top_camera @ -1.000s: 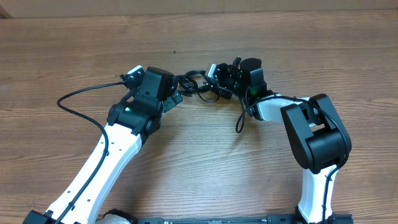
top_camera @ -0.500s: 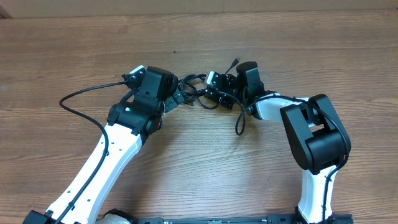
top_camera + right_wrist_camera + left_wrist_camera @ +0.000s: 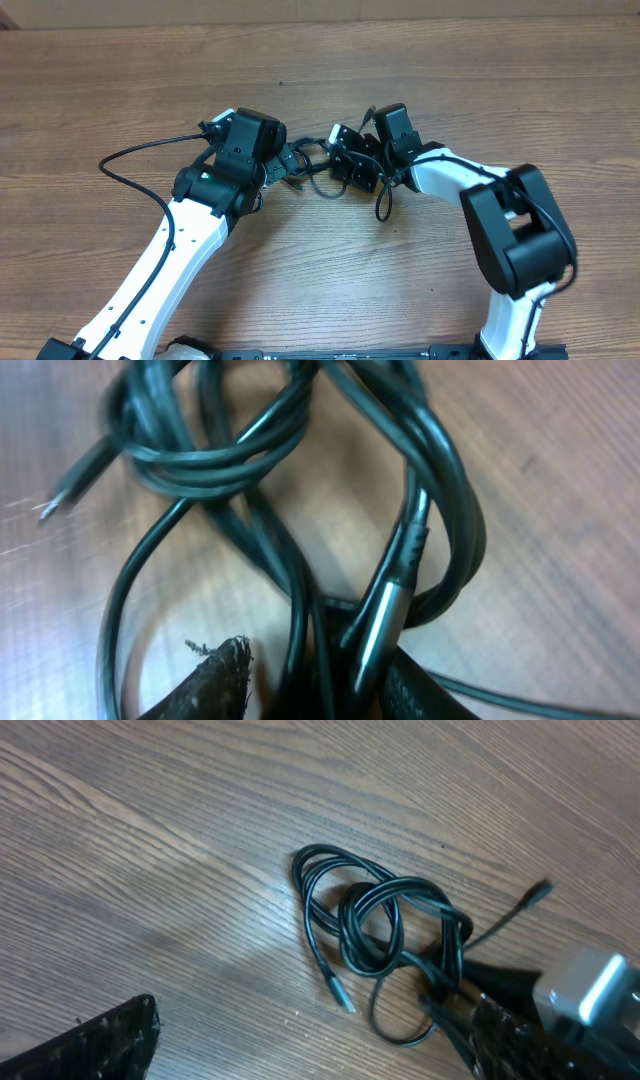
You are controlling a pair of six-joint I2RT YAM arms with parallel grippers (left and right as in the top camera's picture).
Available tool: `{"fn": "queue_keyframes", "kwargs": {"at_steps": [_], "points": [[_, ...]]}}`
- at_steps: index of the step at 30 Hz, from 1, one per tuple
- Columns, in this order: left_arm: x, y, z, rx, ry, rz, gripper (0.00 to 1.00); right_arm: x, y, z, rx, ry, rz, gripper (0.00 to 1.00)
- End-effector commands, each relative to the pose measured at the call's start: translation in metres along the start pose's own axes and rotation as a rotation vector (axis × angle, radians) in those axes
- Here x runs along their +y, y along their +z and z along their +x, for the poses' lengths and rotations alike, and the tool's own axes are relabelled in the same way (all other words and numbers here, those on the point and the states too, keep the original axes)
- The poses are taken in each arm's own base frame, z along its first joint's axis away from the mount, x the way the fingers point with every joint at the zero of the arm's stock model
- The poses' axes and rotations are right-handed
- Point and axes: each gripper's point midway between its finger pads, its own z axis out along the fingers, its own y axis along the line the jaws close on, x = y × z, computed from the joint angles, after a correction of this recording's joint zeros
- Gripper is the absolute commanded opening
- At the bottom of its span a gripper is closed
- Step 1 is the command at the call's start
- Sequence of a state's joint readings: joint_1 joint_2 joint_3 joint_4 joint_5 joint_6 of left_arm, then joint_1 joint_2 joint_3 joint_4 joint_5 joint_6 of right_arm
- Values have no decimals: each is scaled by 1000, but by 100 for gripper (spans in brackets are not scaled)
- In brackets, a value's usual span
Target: Untangle cables
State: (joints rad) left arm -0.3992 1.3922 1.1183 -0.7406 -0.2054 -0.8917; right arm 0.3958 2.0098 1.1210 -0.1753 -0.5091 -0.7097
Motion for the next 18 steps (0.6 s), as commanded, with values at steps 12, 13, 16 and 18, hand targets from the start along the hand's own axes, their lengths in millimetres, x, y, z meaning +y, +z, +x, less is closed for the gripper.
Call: {"fn": "queue_keyframes", "kwargs": {"at_steps": [12, 13, 16, 18], "points": [[9, 0, 12, 61, 0, -40, 100, 59, -50, 20, 188, 171, -149, 33], [10, 0, 13, 63, 1, -45, 100, 58, -51, 17, 180, 167, -144, 34], [13, 0, 13, 63, 3, -58, 100, 52, -55, 7, 155, 190, -120, 34], [14, 1, 14, 63, 3, -61, 100, 47, -59, -2, 140, 204, -100, 35]]}}
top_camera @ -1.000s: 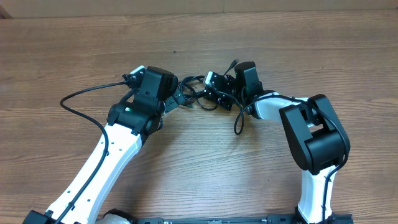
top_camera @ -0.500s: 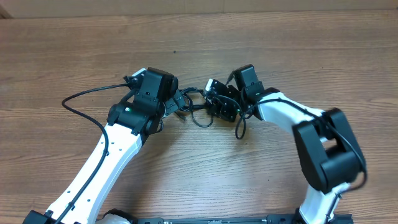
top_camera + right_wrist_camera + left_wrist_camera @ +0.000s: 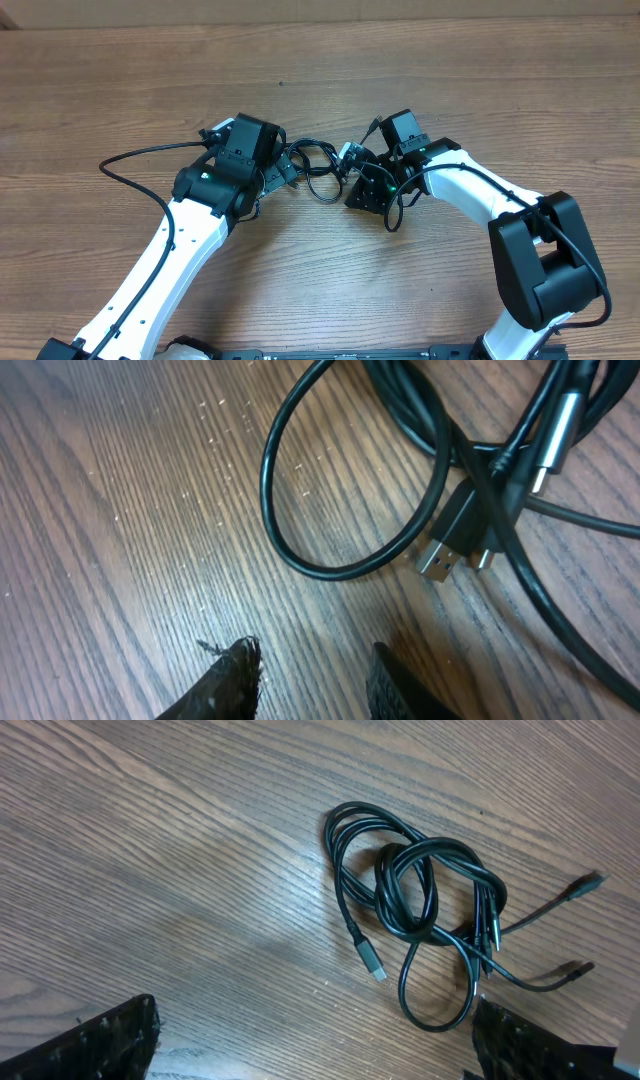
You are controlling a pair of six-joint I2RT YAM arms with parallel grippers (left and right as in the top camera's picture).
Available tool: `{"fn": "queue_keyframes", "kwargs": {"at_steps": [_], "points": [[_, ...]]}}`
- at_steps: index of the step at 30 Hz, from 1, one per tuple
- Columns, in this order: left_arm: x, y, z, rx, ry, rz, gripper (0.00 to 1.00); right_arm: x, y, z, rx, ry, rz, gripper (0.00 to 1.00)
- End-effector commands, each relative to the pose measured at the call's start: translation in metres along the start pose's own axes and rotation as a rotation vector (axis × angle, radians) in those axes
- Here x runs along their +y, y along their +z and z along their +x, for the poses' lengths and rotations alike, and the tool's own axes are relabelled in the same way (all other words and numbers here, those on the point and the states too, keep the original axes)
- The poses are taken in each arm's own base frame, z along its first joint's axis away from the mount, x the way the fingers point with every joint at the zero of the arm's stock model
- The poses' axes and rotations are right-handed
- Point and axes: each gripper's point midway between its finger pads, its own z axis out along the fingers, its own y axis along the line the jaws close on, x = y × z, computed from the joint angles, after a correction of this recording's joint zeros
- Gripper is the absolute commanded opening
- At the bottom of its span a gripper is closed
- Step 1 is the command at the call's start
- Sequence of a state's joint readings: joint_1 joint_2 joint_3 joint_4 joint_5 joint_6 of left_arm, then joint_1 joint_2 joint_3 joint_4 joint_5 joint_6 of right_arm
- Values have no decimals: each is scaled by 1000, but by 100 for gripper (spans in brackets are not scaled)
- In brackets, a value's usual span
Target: Untangle cables
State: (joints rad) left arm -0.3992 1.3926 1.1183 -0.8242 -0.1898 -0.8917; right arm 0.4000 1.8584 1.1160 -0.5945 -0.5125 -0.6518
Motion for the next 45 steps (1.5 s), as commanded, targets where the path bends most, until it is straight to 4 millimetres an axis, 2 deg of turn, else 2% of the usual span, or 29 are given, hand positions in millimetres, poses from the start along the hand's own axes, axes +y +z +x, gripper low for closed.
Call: {"fn": "queue_keyframes", "kwargs": {"at_steps": [1, 2, 4, 7, 9, 10, 12, 16, 21, 26, 32, 40, 45], "points": [[-1, 2, -1, 1, -13, -9, 100, -3, -21, -28, -64, 26, 50, 35], [0, 4, 0, 2, -12, -16, 100, -6, -24, -31, -69, 46, 67, 36], [3, 11, 1, 9, -28, -43, 100, -12, -31, -40, -85, 104, 102, 55], [6, 27, 8, 44, -38, -81, 100, -16, -46, -57, -132, 172, 127, 57], [5, 39, 15, 75, -36, -94, 100, -16, -55, -67, -160, 196, 136, 63], [4, 44, 18, 91, -35, -96, 99, -16, -58, -71, -171, 203, 140, 67], [2, 54, 22, 115, -41, -97, 97, -16, -64, -77, -190, 224, 144, 82], [1, 69, 25, 122, -99, -114, 97, -16, -66, -78, -199, 285, 140, 95], [-8, 85, 27, 130, -120, -91, 96, -17, -67, -76, -196, 304, 140, 95], [-13, 99, 28, 130, -122, -81, 96, -35, -76, -71, -225, 452, 161, 97], [-16, 114, 29, 128, -122, -78, 90, -54, -88, -61, -252, 573, 176, 97], [-15, 132, 34, 137, -118, -96, 90, -54, -89, -61, -256, 575, 172, 97], [-15, 135, 34, 136, -118, -96, 90, -54, -89, -61, -255, 575, 172, 97]]}}
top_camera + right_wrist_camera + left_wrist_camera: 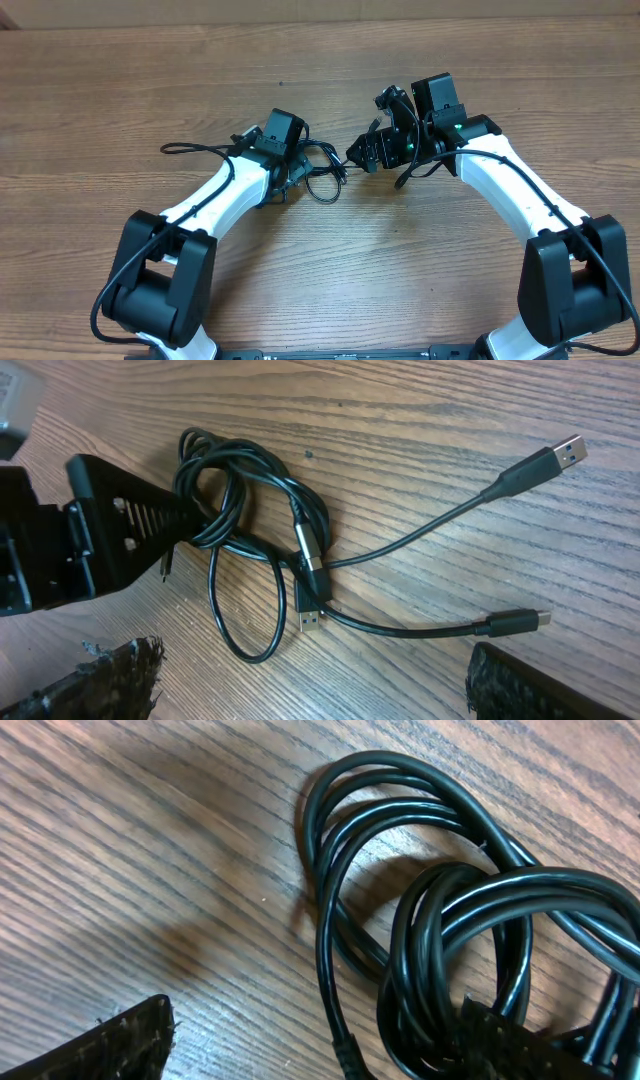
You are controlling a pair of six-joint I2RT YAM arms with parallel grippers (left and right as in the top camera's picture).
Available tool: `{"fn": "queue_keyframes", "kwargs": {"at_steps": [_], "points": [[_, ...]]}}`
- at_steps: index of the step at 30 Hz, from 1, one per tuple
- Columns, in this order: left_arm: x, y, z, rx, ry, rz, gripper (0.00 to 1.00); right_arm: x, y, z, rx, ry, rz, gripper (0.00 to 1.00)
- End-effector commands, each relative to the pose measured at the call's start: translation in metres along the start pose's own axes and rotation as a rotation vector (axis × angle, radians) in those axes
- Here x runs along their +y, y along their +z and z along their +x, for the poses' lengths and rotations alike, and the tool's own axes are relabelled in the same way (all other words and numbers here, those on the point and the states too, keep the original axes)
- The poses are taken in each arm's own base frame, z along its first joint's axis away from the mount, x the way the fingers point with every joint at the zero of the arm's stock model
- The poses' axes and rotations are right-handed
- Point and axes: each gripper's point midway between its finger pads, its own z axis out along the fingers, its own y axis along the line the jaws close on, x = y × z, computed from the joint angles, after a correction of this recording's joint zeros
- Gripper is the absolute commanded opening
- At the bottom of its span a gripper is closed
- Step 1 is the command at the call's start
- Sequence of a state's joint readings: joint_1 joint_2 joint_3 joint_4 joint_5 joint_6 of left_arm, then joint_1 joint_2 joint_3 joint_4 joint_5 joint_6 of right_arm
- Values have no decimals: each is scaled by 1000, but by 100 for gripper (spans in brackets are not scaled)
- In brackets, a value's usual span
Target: Untangle cables
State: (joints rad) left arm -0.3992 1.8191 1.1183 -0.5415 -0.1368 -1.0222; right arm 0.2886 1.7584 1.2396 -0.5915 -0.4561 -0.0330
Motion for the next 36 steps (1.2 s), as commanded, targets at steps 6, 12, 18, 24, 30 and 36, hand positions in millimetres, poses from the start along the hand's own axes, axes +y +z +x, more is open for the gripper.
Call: {"fn": "queue_keyframes", "kwargs": {"at_steps": [6, 12, 18, 24, 30, 36], "points": [[2, 6, 4, 19, -6, -17, 87, 7, -9, -14, -41, -16, -8, 97], [19, 5, 14, 62, 25, -86, 77, 7, -9, -14, -41, -16, -8, 97], [38, 1, 25, 114, 102, -159, 79, 7, -9, -14, -41, -16, -8, 97], [49, -1, 31, 145, 139, -199, 77, 8, -9, -13, -40, -16, -12, 97], [42, 0, 27, 127, 135, -173, 58, 8, -9, -13, -40, -16, -12, 97], [32, 2, 22, 101, 127, -134, 7, 8, -9, -14, -40, -16, -11, 97]]}}
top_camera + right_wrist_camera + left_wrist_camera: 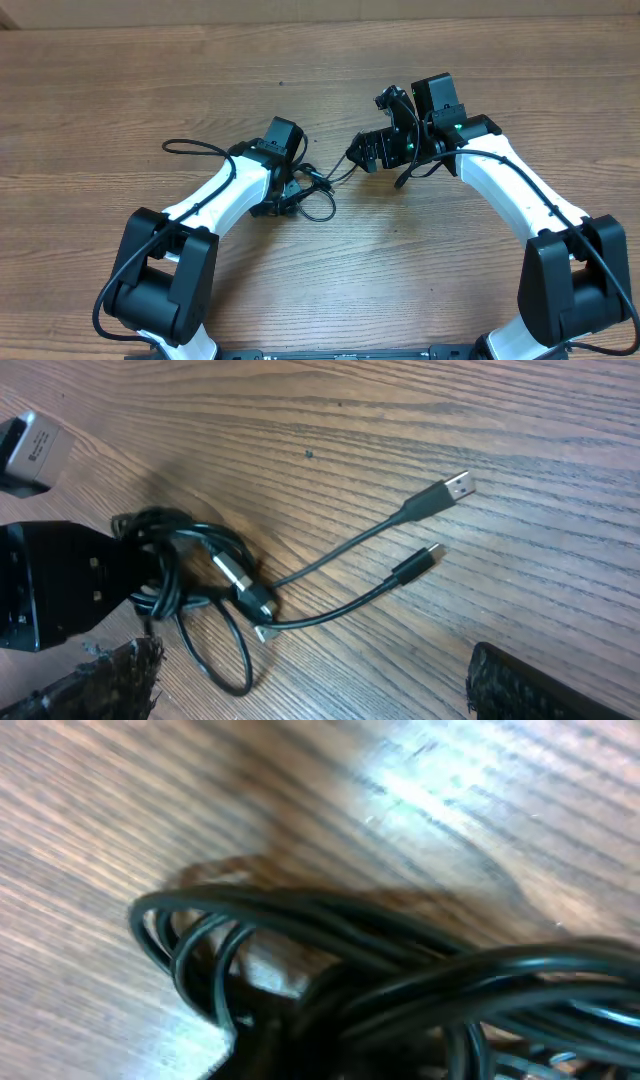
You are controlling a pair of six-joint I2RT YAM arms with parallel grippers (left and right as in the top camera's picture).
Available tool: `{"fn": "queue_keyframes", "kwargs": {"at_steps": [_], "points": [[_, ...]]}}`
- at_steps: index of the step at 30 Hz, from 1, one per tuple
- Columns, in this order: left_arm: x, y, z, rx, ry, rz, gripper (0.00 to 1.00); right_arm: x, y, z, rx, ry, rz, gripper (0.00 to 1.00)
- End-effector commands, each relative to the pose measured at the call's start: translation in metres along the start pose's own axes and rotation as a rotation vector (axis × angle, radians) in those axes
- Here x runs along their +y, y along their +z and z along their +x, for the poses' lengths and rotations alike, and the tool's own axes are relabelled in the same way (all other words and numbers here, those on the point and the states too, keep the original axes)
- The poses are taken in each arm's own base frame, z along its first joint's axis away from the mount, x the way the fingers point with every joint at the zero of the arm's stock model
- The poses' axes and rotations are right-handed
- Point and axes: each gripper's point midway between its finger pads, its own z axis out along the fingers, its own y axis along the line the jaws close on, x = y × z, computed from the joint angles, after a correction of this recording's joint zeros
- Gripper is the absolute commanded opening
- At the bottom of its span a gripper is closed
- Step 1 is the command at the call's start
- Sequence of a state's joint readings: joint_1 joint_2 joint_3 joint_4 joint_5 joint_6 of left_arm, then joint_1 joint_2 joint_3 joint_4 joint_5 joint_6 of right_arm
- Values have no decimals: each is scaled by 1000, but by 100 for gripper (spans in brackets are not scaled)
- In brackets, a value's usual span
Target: Untangle cables
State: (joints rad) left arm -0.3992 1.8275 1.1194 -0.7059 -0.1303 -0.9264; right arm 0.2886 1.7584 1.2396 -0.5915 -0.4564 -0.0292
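A knotted bundle of black cables (305,188) lies mid-table. My left gripper (288,188) is down on it and looks shut on the coils. The left wrist view is filled by blurred coils (350,970), which hide the fingers. From the right wrist view, the bundle (190,565) sits against the black left gripper (60,595). One loop (225,650) hangs toward me. Two free ends trail right, a USB-A plug (455,488) and a smaller plug (415,563). My right gripper (320,690) hovers open to the right of the bundle, holding nothing.
The wooden table (420,290) carries nothing else but the arms. The left arm's own supply cable (190,148) arcs over the table left of the bundle. The table's far edge (320,24) runs along the top.
The left gripper has gone from open around the coils to closed on them. The bundle has bunched up and shifted toward the left arm, and the two free ends followed. The right arm stayed put.
At first my right gripper was down in the tangle, with the left gripper open nearby. Then the right was low beside the loop. Later it stood raised and open at the right while the left fingers straddled the coils. Now the left holds the bundle, shifted leftward.
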Motion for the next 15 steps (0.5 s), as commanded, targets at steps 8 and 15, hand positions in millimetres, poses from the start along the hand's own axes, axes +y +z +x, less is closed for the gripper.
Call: {"fn": "queue_keyframes", "kwargs": {"at_steps": [8, 15], "points": [[-1, 0, 0, 4, 17, -1, 4, 8, -9, -13, -39, -19, -11, 97], [-25, -42, -8, -41, 352, 151, 4, 8, -9, -8, -20, -25, -16, 97]]}}
